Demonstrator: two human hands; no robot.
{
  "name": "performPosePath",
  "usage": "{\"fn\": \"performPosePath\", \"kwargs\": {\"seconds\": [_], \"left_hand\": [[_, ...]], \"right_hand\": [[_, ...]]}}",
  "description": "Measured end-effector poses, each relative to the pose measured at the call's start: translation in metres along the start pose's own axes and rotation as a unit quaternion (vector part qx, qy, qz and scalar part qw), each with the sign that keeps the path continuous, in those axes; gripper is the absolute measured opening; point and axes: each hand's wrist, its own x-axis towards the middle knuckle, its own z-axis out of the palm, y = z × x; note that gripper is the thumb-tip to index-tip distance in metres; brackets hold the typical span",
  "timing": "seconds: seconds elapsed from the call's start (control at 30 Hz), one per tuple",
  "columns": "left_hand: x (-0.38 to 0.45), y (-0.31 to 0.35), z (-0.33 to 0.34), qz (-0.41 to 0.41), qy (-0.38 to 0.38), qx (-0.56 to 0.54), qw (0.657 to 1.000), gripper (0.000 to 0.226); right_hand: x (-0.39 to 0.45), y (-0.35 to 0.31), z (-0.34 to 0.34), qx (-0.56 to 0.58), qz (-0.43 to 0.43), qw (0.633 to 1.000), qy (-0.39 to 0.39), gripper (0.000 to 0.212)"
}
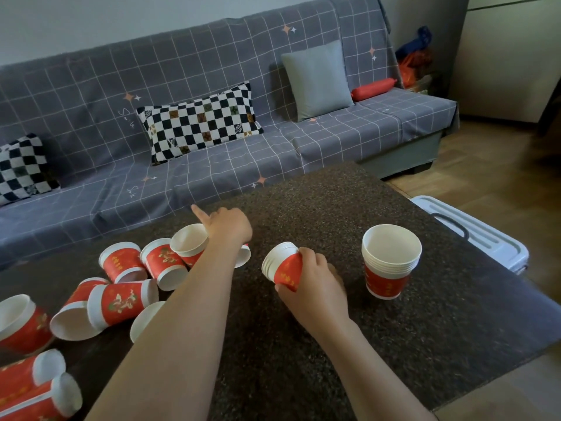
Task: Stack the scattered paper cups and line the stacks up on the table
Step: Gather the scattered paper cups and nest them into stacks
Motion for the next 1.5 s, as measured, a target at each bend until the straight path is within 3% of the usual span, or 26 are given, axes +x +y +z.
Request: {"fn": "performPosePath", "kwargs": {"seconds": [0.1, 0.2, 0.43, 0.57, 0.63, 0.67, 0.73, 0.77, 0.8, 0.9, 0.97, 1.07, 1.2, 1.37, 1.5], "left_hand": [[-0.005, 0.004, -0.002, 0.008, 0.025, -0.144, 0.989, 0.032], [-0.017, 0.008, -0.004, 0.026, 0.031, -0.330, 0.943, 0.033], [-0.040, 0.003, -0.024, 0.074, -0.074, -0.392, 0.914, 0.034], [-0.044, -0.004, -0.025, 0.092, -0.216, -0.424, 0.875, 0.030], [-0.040, -0.005, -0.019, 0.112, -0.189, -0.350, 0.911, 0.028], [-0.038, -0.006, -0.016, 0.109, -0.131, -0.305, 0.937, 0.028], [-0.035, -0.014, -0.008, 0.046, 0.033, -0.201, 0.978, 0.033], [-0.036, -0.020, -0.005, 0.004, 0.088, -0.138, 0.986, 0.038], [-0.038, -0.026, -0.003, -0.031, 0.097, -0.090, 0.991, 0.045], [-0.044, -0.035, 0.004, -0.063, 0.035, -0.088, 0.993, 0.061], [-0.045, -0.033, 0.010, -0.040, 0.056, -0.173, 0.982, 0.057], [-0.055, -0.023, 0.004, -0.001, 0.052, -0.358, 0.932, 0.054], [-0.063, -0.010, -0.015, 0.058, -0.025, -0.450, 0.891, 0.049], [-0.080, -0.001, -0.019, 0.122, -0.110, -0.431, 0.887, 0.042], [-0.099, 0.006, -0.016, 0.209, -0.018, -0.389, 0.897, 0.049]], "right_hand": [[0.001, -0.002, 0.001, -0.005, 0.009, 1.000, -0.003, 0.061], [0.000, -0.003, 0.002, -0.009, 0.010, 1.000, 0.003, 0.061], [-0.001, -0.002, 0.000, 0.030, 0.003, 0.999, 0.032, 0.068], [-0.002, -0.007, 0.003, 0.053, -0.034, 0.998, 0.015, 0.072], [-0.003, -0.010, 0.005, 0.061, -0.044, 0.997, -0.009, 0.074], [-0.004, -0.012, 0.006, 0.056, -0.047, 0.997, -0.017, 0.074], [-0.006, -0.014, 0.007, 0.032, -0.054, 0.998, -0.015, 0.072], [-0.007, -0.014, 0.006, 0.022, -0.055, 0.998, -0.010, 0.070], [-0.007, -0.013, 0.005, 0.015, -0.055, 0.998, -0.006, 0.069], [-0.006, -0.010, 0.003, 0.000, -0.047, 0.999, -0.005, 0.067], [-0.006, -0.008, 0.002, -0.001, -0.038, 0.999, -0.002, 0.067], [-0.004, -0.005, 0.001, 0.002, -0.031, 0.999, 0.009, 0.071], [-0.001, -0.004, 0.000, 0.034, -0.048, 0.998, 0.030, 0.078], [0.001, -0.004, 0.005, 0.087, -0.061, 0.994, 0.019, 0.086], [0.012, -0.003, 0.009, 0.112, -0.055, 0.990, 0.060, 0.079]]}}
